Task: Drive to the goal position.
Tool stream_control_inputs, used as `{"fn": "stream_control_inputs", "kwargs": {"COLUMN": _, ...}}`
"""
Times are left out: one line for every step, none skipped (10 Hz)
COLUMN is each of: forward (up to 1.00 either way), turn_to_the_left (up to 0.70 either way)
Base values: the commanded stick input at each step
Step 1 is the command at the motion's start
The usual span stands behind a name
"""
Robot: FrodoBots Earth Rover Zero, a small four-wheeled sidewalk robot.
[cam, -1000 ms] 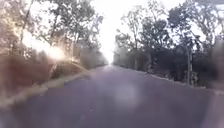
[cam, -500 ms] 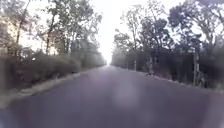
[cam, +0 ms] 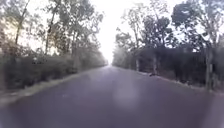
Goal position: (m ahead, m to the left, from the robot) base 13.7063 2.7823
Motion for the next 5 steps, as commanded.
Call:
{"fn": "stream_control_inputs", "kwargs": {"forward": 1.0, "turn_to_the_left": 0.0}}
{"fn": "stream_control_inputs", "kwargs": {"forward": 1.0, "turn_to_the_left": 0.0}}
{"fn": "stream_control_inputs", "kwargs": {"forward": 1.0, "turn_to_the_left": 0.0}}
{"fn": "stream_control_inputs", "kwargs": {"forward": 1.0, "turn_to_the_left": 0.0}}
{"fn": "stream_control_inputs", "kwargs": {"forward": 1.0, "turn_to_the_left": 0.0}}
